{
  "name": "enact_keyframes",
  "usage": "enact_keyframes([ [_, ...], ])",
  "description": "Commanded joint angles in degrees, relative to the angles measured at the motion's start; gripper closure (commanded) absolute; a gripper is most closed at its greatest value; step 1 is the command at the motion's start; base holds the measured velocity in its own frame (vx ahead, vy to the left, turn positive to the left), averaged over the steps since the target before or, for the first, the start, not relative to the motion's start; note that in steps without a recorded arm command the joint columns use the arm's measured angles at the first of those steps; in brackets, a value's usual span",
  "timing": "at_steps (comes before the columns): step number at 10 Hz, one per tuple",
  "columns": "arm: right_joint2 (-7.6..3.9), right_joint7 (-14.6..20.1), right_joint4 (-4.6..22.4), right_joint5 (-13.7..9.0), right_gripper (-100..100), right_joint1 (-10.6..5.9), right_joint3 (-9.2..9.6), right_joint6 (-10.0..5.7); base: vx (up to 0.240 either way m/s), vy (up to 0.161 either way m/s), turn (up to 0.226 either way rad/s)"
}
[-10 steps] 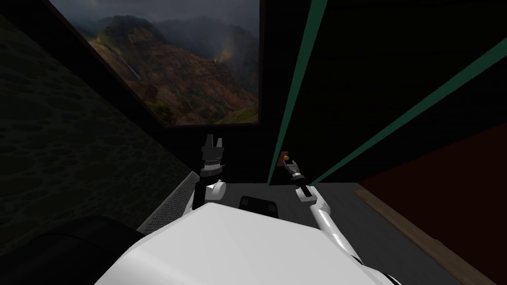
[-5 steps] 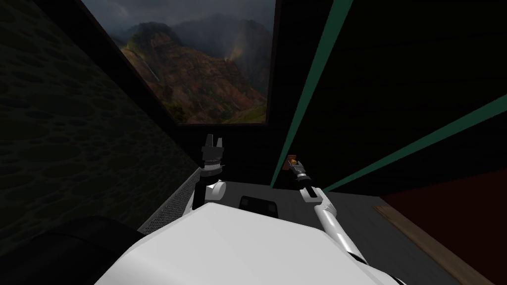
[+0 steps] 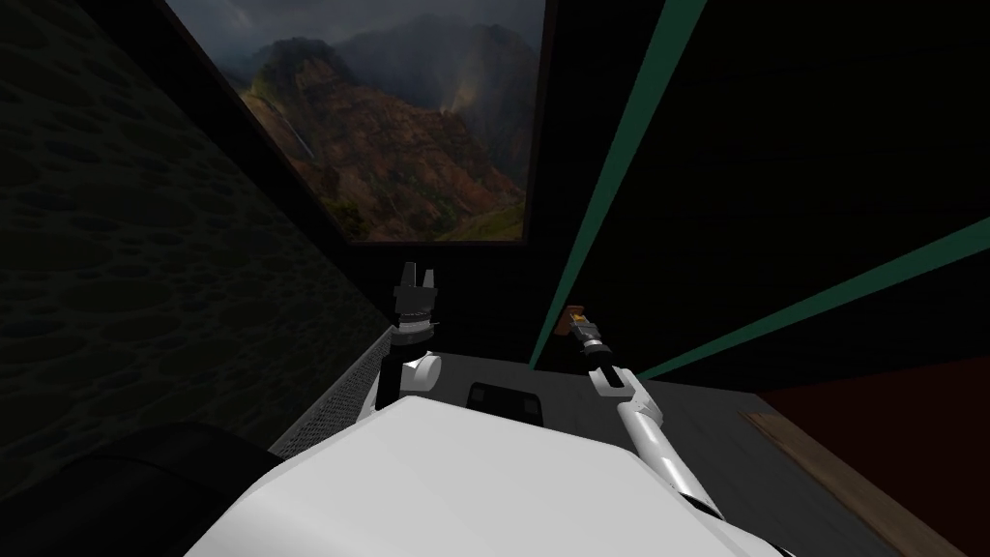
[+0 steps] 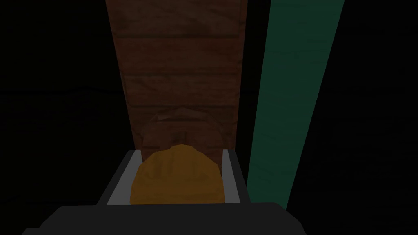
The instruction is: Pull the door open
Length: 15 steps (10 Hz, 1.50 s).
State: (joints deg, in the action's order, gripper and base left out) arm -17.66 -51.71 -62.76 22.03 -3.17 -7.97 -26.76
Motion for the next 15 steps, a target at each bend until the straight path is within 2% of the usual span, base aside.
enact_keyframes([
  [1, 0.12, 0.0, 0.0, 0.0, 100, 0.05, 0.14, -0.05, 0.0, 0.0, 0.0],
  [3, 0.12, 0.0, 0.0, 0.0, 100, 0.05, 0.14, -0.05, 0.0, 0.0, 0.0],
  [15, -0.05, 17.7, 2.3, -7.2, 100, -1.85, 0.91, -0.19, -0.04, -0.032, 0.056],
])
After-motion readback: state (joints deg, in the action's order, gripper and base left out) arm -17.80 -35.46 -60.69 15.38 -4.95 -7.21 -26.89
